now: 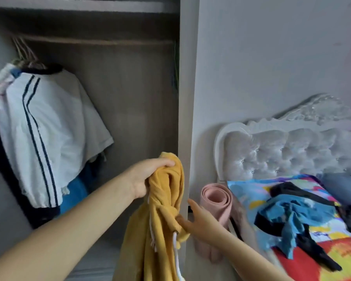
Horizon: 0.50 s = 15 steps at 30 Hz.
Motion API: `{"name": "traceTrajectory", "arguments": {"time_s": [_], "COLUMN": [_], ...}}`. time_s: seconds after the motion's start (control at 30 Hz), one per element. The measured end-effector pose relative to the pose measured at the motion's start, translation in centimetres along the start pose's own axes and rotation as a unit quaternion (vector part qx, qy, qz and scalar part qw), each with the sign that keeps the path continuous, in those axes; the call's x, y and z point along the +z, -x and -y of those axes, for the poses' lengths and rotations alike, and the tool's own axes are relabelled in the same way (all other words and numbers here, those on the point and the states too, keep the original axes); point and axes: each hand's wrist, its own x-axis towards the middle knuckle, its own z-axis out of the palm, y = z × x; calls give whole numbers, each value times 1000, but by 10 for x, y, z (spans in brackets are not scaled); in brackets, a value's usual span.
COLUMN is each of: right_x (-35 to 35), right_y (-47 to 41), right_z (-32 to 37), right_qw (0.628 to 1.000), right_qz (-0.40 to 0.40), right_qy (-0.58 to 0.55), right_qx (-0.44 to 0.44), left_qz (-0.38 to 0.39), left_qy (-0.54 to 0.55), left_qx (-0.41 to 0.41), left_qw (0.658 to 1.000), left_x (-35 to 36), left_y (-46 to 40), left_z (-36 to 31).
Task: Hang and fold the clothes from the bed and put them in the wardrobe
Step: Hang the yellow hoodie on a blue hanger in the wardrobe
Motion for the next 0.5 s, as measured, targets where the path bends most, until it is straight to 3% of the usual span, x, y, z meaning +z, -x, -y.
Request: {"name": "traceTrajectory", "arguments": {"time_s": [0.13,0.27,0.37,0.43,0.5], "right_x": [26,52,74,81,67], "right_y": [-46,-105,-137,-149,-158], "right_z": [39,72,108,138,171], "right_qw": [994,989,987,979,948], "right_qz": [10,-113,-84,-78,-113], "right_qy": [-96,-90,-82,-142,-281], "right_qx": [-53,-41,-105,-127,-102], "left_qz": [53,91,109,89,58], "left_qy": [-60,-71,-76,-100,-154], "left_qx": [45,69,82,91,109], "left_qw": [996,991,988,987,980], "left_x": [-67,-142,-192,-226,-260], "left_y": [-1,-7,-11,-16,-24], "left_z": [-14,-18,-24,-28,-30]}}
